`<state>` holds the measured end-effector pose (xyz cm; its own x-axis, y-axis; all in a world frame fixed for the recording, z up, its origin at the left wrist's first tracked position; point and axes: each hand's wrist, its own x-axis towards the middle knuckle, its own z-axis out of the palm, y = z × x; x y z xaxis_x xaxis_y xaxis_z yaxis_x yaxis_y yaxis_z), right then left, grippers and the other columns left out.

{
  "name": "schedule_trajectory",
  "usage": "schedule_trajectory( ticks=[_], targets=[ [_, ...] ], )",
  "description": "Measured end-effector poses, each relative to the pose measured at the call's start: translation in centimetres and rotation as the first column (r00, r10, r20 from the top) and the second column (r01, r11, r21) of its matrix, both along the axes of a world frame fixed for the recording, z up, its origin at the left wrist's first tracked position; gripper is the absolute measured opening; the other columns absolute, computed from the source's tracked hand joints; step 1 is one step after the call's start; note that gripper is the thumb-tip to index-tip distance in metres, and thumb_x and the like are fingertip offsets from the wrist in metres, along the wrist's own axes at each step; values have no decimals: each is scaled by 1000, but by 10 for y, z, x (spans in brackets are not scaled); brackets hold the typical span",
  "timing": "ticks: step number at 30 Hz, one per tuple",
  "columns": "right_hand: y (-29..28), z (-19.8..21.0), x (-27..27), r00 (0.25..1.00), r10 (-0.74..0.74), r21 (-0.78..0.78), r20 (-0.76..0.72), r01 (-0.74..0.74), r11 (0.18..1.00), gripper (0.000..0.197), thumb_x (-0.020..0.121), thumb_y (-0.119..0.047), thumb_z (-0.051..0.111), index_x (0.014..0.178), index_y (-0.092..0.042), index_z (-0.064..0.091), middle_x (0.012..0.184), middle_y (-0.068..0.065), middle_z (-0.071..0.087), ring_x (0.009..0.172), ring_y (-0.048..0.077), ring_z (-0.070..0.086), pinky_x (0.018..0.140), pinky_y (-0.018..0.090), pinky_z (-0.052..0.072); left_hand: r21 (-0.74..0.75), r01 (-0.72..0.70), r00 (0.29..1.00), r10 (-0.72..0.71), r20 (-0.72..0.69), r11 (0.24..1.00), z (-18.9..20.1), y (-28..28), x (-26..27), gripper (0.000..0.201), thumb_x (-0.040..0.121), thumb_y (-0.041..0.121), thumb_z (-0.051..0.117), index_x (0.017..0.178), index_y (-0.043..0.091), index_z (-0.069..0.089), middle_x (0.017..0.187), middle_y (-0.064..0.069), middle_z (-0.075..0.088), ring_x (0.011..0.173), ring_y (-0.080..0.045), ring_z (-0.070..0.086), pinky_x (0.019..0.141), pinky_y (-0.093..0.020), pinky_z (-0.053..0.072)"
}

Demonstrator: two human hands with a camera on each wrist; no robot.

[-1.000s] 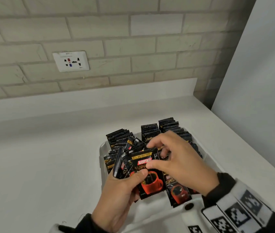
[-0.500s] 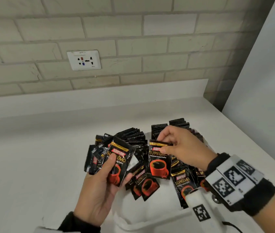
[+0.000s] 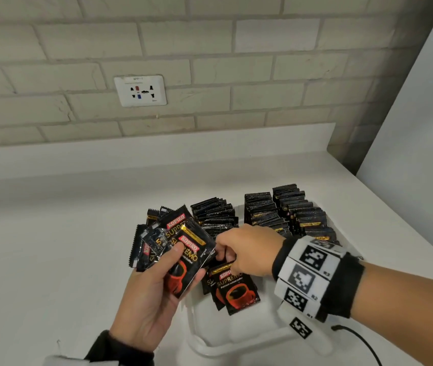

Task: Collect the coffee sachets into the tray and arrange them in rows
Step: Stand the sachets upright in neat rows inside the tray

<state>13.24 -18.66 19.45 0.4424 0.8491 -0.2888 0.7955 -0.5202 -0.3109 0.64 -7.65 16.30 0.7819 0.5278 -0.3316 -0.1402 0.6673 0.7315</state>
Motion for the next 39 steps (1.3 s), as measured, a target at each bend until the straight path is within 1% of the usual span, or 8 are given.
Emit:
schedule_trajectory(
  ticks=[5, 7, 11, 16, 23, 31, 34, 39],
  targets=[
    [-14, 20, 11, 983, -37, 91, -180, 55, 994, 17, 85, -13, 64, 101, -17, 66, 83, -13, 56, 64, -8, 52, 56, 6, 41, -35, 1, 1000, -1, 2, 999, 3, -1, 1, 25, 69, 1, 68, 93, 0, 63, 79, -16, 73, 63, -23, 71, 52, -39, 58],
    [-25, 33, 15, 946, -72, 144, -316, 123, 982, 6, 84, -16, 66, 88, -20, 65, 78, -12, 56, 58, -3, 52, 51, 8, 41, -27, -15, 1000, 15, 11, 1000, 4, 0, 2, 40, 56, 4, 78, 93, -3, 64, 82, -18, 72, 65, -23, 71, 52, -38, 58],
    [-35, 43, 18, 843, -123, 278, -524, 306, 911, 11, 81, -21, 68, 79, -28, 61, 76, -8, 61, 59, 0, 53, 56, 14, 43, -12, -30, 1000, 30, 3, 999, 5, -5, 7, 16, 75, -6, 60, 89, 1, 63, 64, -8, 70, 48, -12, 64, 42, -22, 52],
    [-20, 30, 5, 831, -132, 396, -541, 390, 831, 10, 80, -18, 69, 79, -25, 63, 73, -7, 64, 57, 3, 53, 56, 13, 46, 71, 21, 999, -23, 22, 997, 7, -17, 12, 48, 58, 0, 62, 105, -3, 63, 78, -15, 72, 58, -19, 68, 47, -28, 55],
    [-16, 22, 2, 775, -185, 403, -604, 497, 768, 18, 76, -9, 73, 74, -20, 59, 66, -7, 60, 46, -1, 53, 53, 16, 49, 5, -27, 999, 27, 29, 1000, 9, -22, 9, 33, 67, 13, 65, 99, 4, 65, 66, -7, 67, 51, -15, 60, 49, -30, 57],
    [-14, 14, -5, 771, -171, 356, -614, 464, 811, 22, 76, -9, 73, 73, -18, 54, 63, -8, 56, 40, -6, 47, 46, 9, 40, -35, -184, 982, 186, 46, 982, 14, -28, 15, 28, 82, 13, 60, 109, 9, 64, 89, -9, 74, 66, -15, 71, 61, -33, 59],
    [-16, 12, 0, 785, -183, 374, -592, 468, 801, 22, 75, -10, 74, 78, -20, 54, 66, -6, 59, 46, -7, 50, 50, 7, 38, -53, -216, 974, 219, 52, 975, 16, -26, 16, 31, 84, 13, 60, 114, 7, 62, 95, -11, 73, 71, -17, 71, 59, -32, 59],
    [-28, 20, 15, 860, -150, 368, -489, 359, 858, 30, 81, -15, 69, 105, -29, 57, 94, 2, 68, 79, 12, 62, 80, 23, 48, -36, -282, 957, 283, 61, 959, 20, -13, 13, 33, 85, 15, 58, 117, 9, 60, 111, -14, 68, 98, -24, 67, 67, -34, 59]
  ],
)
